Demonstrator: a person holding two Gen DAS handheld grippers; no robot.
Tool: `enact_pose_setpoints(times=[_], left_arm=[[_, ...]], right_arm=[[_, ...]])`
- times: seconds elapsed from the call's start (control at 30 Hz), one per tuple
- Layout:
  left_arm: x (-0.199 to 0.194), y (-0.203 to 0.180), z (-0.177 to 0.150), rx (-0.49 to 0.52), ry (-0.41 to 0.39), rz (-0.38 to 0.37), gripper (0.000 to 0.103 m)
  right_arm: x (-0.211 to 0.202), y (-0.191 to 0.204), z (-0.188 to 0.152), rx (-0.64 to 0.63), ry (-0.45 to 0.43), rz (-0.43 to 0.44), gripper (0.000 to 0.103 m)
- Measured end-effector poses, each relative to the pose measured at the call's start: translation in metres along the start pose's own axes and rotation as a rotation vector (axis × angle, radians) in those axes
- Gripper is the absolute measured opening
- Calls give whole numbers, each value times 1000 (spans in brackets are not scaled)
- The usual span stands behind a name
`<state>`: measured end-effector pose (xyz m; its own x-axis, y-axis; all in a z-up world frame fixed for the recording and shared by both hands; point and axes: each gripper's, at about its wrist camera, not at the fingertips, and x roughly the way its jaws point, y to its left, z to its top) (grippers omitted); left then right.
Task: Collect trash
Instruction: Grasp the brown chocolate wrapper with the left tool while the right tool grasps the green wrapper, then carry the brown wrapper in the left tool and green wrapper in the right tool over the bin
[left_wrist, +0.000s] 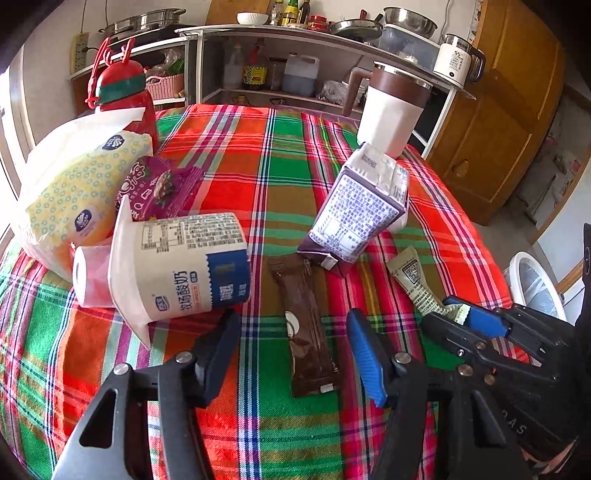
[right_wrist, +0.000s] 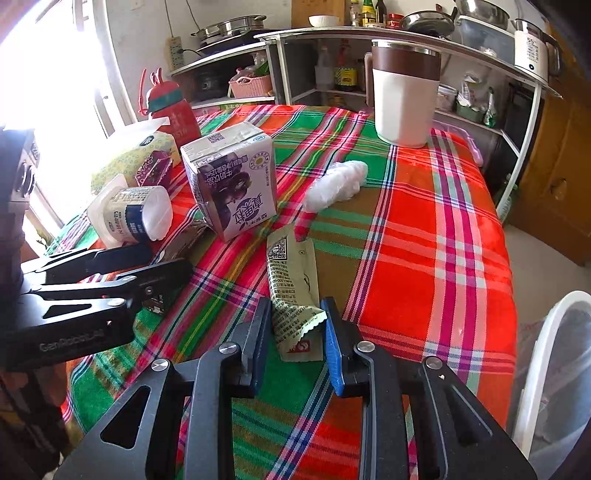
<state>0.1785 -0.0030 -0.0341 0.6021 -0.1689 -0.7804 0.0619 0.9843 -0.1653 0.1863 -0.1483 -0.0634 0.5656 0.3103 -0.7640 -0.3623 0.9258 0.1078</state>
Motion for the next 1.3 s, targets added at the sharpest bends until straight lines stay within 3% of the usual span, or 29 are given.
enact_pose_setpoints(times=[0.3,0.53,1.3], left_arm=[[6,-7,3,28,-7,39,42],[5,-6,3,27,-10,45,21],[-34,-33,-15,57,-65,-9,20]], right_arm=[[0,-3,0,14,-3,9,28],[0,-4,0,19,-5,14,28],[-34,-11,-16,84,-74,3,28]])
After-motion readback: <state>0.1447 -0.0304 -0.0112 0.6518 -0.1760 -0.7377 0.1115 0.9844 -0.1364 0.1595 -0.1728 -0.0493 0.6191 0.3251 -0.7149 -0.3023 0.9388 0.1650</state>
